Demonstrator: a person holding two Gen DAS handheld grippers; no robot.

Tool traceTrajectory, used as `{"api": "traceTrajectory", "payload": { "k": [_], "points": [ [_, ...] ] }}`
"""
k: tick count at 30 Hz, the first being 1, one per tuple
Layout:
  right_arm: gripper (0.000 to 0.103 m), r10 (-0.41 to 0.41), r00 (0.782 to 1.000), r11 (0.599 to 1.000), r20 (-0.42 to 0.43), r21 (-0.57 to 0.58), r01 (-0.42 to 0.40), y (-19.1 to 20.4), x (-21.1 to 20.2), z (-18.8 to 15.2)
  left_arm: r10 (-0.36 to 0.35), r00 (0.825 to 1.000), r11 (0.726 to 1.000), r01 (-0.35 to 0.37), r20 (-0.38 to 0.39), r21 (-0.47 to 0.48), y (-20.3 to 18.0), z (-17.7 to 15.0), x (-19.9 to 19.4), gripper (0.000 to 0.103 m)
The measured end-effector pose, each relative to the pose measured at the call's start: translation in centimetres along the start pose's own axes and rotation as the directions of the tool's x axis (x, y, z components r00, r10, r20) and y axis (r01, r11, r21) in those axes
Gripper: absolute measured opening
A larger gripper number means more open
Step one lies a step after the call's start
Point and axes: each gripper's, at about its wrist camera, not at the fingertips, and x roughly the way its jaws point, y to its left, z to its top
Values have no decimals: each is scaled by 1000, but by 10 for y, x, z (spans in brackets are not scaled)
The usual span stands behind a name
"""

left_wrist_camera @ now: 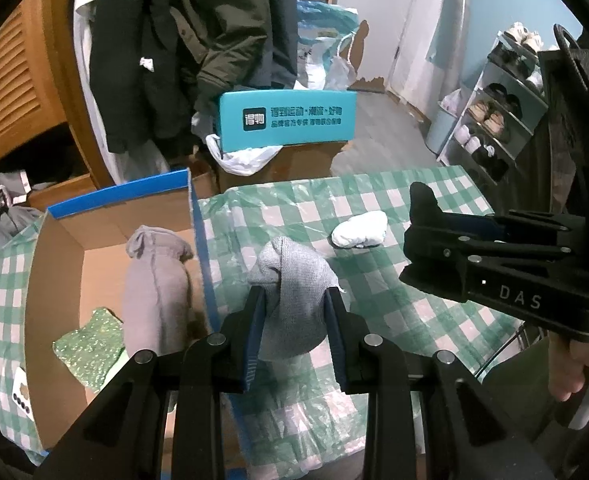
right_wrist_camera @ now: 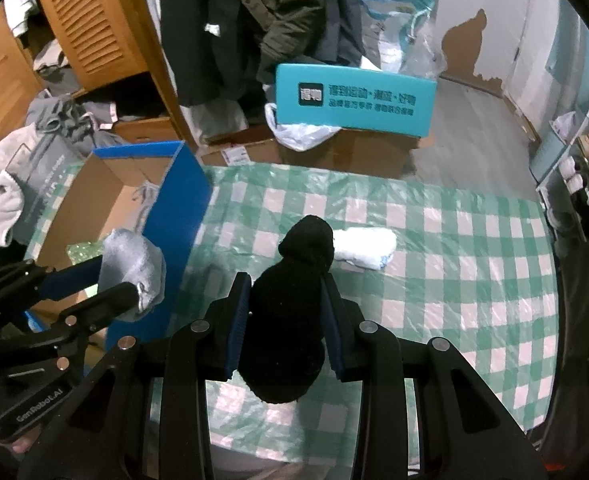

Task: Organize soft objects
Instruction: 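Carry the sock ball with the left tool while the right tool carries the black sock over the box, then open both tools to drop the sock ball and black sock into the box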

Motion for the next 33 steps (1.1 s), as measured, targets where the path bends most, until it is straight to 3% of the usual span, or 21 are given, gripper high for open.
{"api": "traceTrajectory", "payload": {
  "k": [33],
  "points": [
    [33, 98, 995, 979, -19, -178, -100, 129, 21, 34, 110, 994, 978, -106, 13, -182, 107, -29, -27, 30]
  ]
}}
